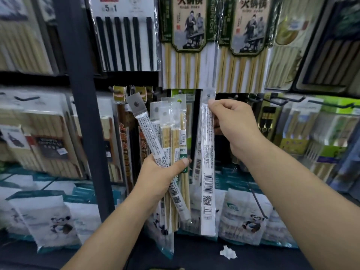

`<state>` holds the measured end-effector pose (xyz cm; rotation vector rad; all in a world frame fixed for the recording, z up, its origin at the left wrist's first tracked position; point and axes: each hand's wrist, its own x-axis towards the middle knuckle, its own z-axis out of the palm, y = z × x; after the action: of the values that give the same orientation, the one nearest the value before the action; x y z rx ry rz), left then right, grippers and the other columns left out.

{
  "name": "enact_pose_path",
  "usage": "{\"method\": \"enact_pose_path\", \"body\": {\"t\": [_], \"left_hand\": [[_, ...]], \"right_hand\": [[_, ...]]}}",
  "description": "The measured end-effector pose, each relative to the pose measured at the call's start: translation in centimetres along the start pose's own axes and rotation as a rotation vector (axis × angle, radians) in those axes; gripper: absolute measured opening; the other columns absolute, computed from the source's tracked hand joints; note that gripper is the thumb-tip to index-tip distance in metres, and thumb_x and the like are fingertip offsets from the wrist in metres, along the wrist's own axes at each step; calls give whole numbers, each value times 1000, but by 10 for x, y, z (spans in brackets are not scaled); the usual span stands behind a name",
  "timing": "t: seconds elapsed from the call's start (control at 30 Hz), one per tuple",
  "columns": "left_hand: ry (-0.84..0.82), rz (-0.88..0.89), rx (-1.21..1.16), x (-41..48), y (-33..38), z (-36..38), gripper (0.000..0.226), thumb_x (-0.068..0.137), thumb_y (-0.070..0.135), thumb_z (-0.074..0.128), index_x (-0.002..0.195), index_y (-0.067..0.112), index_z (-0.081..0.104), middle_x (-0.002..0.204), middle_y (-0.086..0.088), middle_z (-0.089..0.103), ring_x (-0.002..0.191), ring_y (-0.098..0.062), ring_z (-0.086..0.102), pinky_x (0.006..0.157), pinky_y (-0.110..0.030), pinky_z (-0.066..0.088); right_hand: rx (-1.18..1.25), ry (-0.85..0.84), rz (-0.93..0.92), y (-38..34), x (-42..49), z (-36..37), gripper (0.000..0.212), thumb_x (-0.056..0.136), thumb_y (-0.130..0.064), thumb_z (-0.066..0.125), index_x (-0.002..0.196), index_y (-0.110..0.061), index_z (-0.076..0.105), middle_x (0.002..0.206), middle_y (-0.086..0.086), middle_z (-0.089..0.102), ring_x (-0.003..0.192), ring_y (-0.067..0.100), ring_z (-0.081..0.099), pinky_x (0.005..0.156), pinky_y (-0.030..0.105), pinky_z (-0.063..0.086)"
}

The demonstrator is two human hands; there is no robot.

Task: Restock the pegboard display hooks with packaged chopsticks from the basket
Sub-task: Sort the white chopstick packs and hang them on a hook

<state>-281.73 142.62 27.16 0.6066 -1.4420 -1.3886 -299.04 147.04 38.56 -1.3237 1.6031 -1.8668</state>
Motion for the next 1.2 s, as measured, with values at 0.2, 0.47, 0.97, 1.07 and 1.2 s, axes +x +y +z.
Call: {"method": "enact_pose_path", "body": {"t": [0.2, 0.47, 0.97, 1.07, 1.2], "left_hand": [[42, -41, 29, 3, -5, 3, 29, 83, 18, 86, 109, 24, 76, 106, 6, 80, 100, -12, 75, 94, -36, 54], [25, -49, 69, 2, -7, 8, 28, 83, 20, 85, 109, 25, 75, 103, 11, 80, 96, -7, 75, 88, -30, 53], [-51, -4, 61, 4, -12, 15, 30, 81, 16, 87, 105, 32, 78, 106, 7, 80, 99, -12, 76, 79, -21, 60], [-58, 24, 57, 1, -11, 16, 33, 82, 13, 85, 103, 38, 78, 106, 7, 80, 99, -11, 76, 80, -19, 59], [-69, 12, 31, -1, -10, 15, 32, 84, 14, 84, 105, 37, 78, 109, 6, 79, 102, -12, 75, 83, -23, 60]], "right_hand": [[-10, 11, 29, 5, 8, 4, 36, 101, -31, 61, 97, 3, 70, 82, 10, 59, 68, 19, 55, 59, 28, 53], [-143, 62, -37, 22, 12, 6, 39, 99, -36, 62, 85, 1, 67, 68, 6, 55, 62, 16, 52, 64, 40, 53], [-139, -97, -67, 36, -32, 9, 20, 96, -37, 65, 85, -23, 72, 76, 0, 67, 67, 8, 62, 61, 20, 53], [-160, -129, -88, 36, -37, 11, 19, 97, -34, 67, 86, -18, 70, 72, 8, 61, 63, 5, 54, 62, 33, 55], [-114, -123, -55, 34, -37, 11, 18, 98, -31, 65, 87, -17, 70, 82, 17, 64, 68, 14, 58, 71, 50, 57]]}}
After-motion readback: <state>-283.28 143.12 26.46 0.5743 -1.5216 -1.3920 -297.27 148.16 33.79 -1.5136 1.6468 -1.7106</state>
